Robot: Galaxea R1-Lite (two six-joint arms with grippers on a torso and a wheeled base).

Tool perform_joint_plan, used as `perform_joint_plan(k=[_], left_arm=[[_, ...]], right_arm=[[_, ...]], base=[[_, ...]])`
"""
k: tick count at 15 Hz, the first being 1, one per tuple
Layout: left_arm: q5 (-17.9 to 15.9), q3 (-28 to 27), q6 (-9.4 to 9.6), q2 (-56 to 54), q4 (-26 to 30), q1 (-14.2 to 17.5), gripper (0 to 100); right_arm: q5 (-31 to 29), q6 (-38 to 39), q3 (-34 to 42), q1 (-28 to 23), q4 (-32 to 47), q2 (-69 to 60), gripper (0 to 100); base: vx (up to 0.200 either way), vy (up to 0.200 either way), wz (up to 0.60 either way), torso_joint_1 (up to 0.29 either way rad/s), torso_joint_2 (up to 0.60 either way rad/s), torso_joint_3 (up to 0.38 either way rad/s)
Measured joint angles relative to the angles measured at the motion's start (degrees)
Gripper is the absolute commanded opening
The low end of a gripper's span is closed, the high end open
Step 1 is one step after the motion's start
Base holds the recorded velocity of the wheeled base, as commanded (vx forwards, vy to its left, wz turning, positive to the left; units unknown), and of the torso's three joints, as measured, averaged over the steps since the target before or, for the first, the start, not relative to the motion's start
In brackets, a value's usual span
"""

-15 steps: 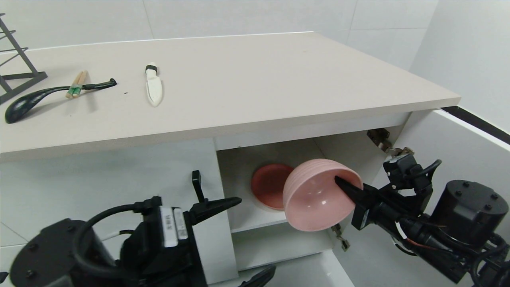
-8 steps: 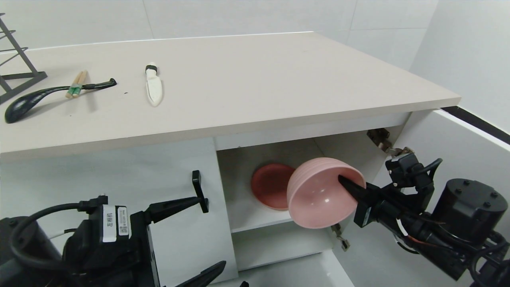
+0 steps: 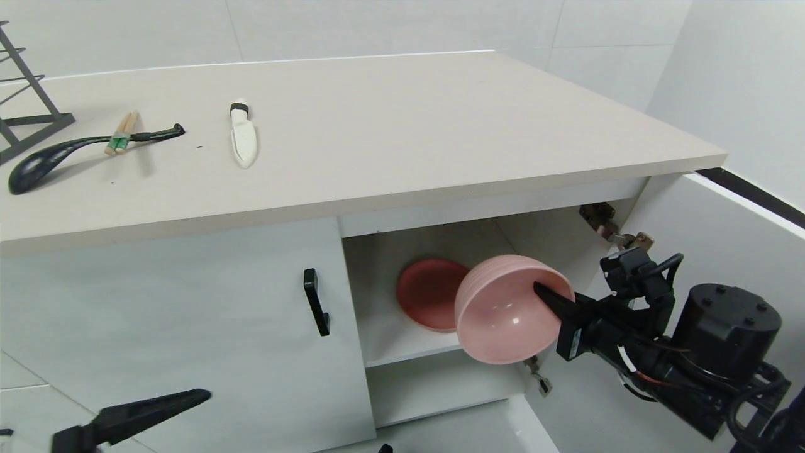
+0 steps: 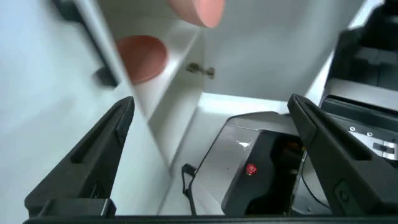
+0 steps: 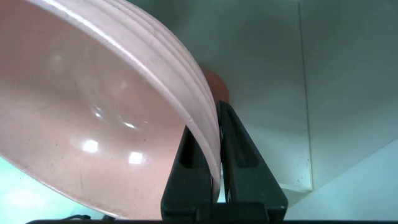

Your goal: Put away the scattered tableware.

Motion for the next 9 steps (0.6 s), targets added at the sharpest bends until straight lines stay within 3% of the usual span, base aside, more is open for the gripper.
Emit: perform_joint_plan(k=[2, 4, 6, 9], left_arm=[[4.33, -0.99, -3.93, -12.46, 10.48, 8.72, 100], [15.27, -1.30, -7.16, -23.26, 17.68, 18.16, 100], [21.35, -0.41, -8.30, -31.06, 21.58, 22.85, 100], [32.26, 0.20, -8.19, -37.68, 30.38, 25.27, 100]], right_arm=[[0.00, 0.00, 0.24, -0.06, 0.00, 0.61, 0], [0.00, 0.00, 0.41, 0.05, 0.00, 0.89, 0], [0.00, -0.02, 0.50, 0.11, -0.02, 1.05, 0], [0.02, 0.00, 1.00, 0.18, 0.00, 1.05, 0]], base=[[0.000, 0.000, 0.00, 0.000, 0.00, 0.000], [0.000, 0.000, 0.00, 0.000, 0.00, 0.000], [0.000, 0.000, 0.00, 0.000, 0.00, 0.000], [0.000, 0.000, 0.00, 0.000, 0.00, 0.000]])
